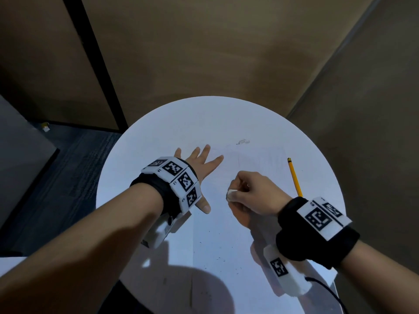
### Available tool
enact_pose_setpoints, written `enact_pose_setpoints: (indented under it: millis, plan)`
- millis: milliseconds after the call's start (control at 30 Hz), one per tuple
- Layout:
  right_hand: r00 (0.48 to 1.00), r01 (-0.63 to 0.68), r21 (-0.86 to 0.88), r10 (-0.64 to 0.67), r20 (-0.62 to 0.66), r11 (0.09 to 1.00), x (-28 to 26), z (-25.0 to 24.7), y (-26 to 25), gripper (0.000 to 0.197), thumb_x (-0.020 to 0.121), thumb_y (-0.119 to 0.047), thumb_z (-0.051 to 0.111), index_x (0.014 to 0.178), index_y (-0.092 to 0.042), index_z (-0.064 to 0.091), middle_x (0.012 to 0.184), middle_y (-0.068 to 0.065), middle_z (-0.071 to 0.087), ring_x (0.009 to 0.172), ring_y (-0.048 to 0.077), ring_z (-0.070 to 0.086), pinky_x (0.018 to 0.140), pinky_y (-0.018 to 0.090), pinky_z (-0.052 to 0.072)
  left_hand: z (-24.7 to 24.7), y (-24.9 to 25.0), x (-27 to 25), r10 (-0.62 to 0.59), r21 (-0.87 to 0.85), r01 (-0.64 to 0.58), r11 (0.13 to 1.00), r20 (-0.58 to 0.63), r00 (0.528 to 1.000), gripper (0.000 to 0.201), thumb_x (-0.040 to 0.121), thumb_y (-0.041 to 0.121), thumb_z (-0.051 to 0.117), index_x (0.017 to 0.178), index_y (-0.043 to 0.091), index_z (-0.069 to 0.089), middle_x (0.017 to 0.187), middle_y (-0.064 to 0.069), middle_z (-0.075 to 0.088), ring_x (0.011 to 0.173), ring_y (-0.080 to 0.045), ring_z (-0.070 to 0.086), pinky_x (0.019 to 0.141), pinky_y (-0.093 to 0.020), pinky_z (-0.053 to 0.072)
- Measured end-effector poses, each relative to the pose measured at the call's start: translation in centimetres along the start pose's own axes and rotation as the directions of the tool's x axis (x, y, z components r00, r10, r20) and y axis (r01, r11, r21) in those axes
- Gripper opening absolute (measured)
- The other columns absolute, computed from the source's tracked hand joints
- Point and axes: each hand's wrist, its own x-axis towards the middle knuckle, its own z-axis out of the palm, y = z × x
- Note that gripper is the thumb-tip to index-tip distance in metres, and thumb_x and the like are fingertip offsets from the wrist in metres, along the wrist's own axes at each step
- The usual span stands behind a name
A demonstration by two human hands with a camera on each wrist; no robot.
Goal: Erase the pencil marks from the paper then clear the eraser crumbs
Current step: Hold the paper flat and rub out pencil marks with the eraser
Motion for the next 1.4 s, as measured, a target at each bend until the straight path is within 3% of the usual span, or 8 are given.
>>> enact_pose_setpoints:
  millis: [233,400,600,767,933,1133,1300,1400]
  plan:
    - [0.981,0.139,-0.150,-0.157,-0.114,0.979,1.1,1.1,-1.0,0.012,0.090,-0.017,0.055,0.079,-0.016,0.050,0.073,-0.006,0.056,0.062,-0.002,0.047,0.057,0.005,0.038,-0.4,0.3,-0.3,-0.008,0.027,0.007,1.000,0.015,1.000,0.135,0.059,0.063,0.077,0.145,0.036,-0.024,0.153,-0.006,-0.031,0.144,-0.029,-0.019,0.108,-0.065,-0.007]
    - [0.976,0.215,-0.288,-0.194,0.101,0.933,-0.5,0.8,-1.5,0.034,0.089,-0.016,0.055,0.063,-0.028,0.035,0.063,-0.016,0.043,0.055,-0.002,0.041,0.055,0.005,0.036,-0.7,0.4,-0.7,-0.008,0.018,0.008,1.000,0.023,1.000,0.135,0.059,0.062,0.078,0.146,0.035,-0.022,0.154,-0.007,-0.029,0.144,-0.029,-0.018,0.107,-0.066,-0.007]
    - [0.968,0.219,-0.226,-0.241,-0.075,0.949,1.3,1.4,-2.4,0.015,0.091,-0.012,0.052,0.078,-0.018,0.046,0.082,-0.004,0.059,0.070,0.009,0.046,0.056,0.005,0.036,-0.9,0.5,-1.0,-0.003,-0.007,0.004,1.000,0.017,1.000,0.133,0.061,0.060,0.078,0.146,0.035,-0.020,0.154,-0.007,-0.028,0.144,-0.029,-0.018,0.107,-0.066,-0.006]
    - [0.975,0.218,-0.277,-0.198,0.098,0.936,0.2,1.3,-2.2,0.033,0.089,-0.015,0.054,0.064,-0.027,0.037,0.067,-0.015,0.044,0.060,-0.002,0.041,0.053,0.006,0.035,-0.4,0.1,-0.8,0.005,-0.013,-0.005,1.000,-0.001,1.000,0.134,0.059,0.062,0.078,0.146,0.036,-0.020,0.154,-0.005,-0.029,0.144,-0.027,-0.019,0.106,-0.066,-0.009]
    - [0.973,0.189,-0.206,-0.210,-0.090,0.960,1.4,1.5,-2.2,0.010,0.090,-0.014,0.054,0.081,-0.016,0.050,0.081,-0.003,0.059,0.073,0.009,0.048,0.056,0.003,0.036,-0.3,-0.1,-0.6,0.017,-0.032,-0.018,0.999,-0.017,1.000,0.134,0.058,0.064,0.077,0.146,0.038,-0.019,0.154,-0.005,-0.029,0.144,-0.027,-0.019,0.106,-0.066,-0.008]
    - [0.982,0.182,-0.246,-0.161,0.101,0.952,-0.1,0.6,-1.8,0.027,0.087,-0.017,0.057,0.065,-0.027,0.044,0.066,-0.016,0.048,0.060,-0.004,0.045,0.052,0.004,0.036,0.1,-0.2,-0.6,0.015,-0.045,-0.017,0.999,-0.035,0.999,0.132,0.059,0.062,0.078,0.146,0.040,-0.019,0.154,-0.002,-0.030,0.144,-0.025,-0.020,0.107,-0.065,-0.006]
    - [0.983,0.101,-0.128,-0.119,-0.141,0.987,0.8,0.7,-1.2,0.014,0.088,-0.019,0.058,0.075,-0.019,0.051,0.073,-0.009,0.055,0.062,-0.003,0.047,0.051,0.008,0.035,0.4,-0.4,-0.4,0.010,-0.074,-0.014,0.997,-0.052,0.999,0.132,0.058,0.062,0.079,0.144,0.044,-0.020,0.152,0.002,-0.032,0.144,-0.023,-0.021,0.109,-0.064,-0.003]
    - [0.979,0.185,-0.245,-0.201,-0.042,0.952,-0.7,1.4,-0.8,0.031,0.091,-0.016,0.052,0.066,-0.027,0.039,0.066,-0.015,0.048,0.059,-0.004,0.043,0.057,0.004,0.037,0.4,-0.3,-0.6,0.009,-0.070,-0.013,0.997,-0.062,0.998,0.132,0.058,0.062,0.079,0.144,0.044,-0.020,0.153,0.003,-0.032,0.144,-0.022,-0.021,0.109,-0.064,-0.002]
